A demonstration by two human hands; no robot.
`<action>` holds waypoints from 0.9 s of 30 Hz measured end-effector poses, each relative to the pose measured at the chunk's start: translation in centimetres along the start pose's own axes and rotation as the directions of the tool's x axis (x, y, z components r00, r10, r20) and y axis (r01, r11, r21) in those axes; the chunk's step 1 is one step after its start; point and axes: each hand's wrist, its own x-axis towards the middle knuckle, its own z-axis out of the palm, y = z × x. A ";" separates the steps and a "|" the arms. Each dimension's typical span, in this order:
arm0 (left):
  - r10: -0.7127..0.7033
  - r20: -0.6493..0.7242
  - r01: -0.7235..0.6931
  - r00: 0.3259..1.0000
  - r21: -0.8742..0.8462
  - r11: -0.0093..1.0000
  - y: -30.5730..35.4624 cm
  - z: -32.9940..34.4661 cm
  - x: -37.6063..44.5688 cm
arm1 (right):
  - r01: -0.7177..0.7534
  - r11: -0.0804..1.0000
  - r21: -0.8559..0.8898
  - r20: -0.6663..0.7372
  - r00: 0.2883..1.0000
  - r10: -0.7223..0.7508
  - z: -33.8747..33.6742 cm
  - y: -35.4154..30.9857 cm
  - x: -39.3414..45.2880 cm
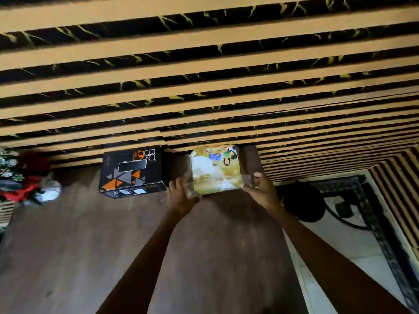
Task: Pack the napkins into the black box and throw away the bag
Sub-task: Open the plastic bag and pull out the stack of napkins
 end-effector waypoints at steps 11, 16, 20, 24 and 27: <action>-0.252 0.150 0.290 0.956 -0.616 0.733 1.4 2.9 5.4 | -0.088 0.995 -0.047 0.180 0.979 0.095 3.0 0.1 7.2; -0.328 0.248 0.403 0.912 -0.699 0.591 1.3 3.4 3.2 | -0.131 0.990 0.055 0.172 0.978 0.120 3.2 0.0 4.8; -0.290 0.313 0.424 0.904 -0.743 0.519 0.0 3.4 -1.5 | -0.188 0.978 0.092 0.179 0.969 0.170 3.1 1.5 0.4; -0.310 0.347 0.463 0.885 -0.728 0.505 -2.3 3.8 -7.5 | -0.222 0.968 0.120 0.193 0.961 0.197 3.2 3.1 -5.9; -0.325 0.375 0.496 0.868 -0.684 0.535 -4.6 3.9 -12.2 | -0.214 0.969 0.123 0.211 0.960 0.186 3.6 4.3 -11.1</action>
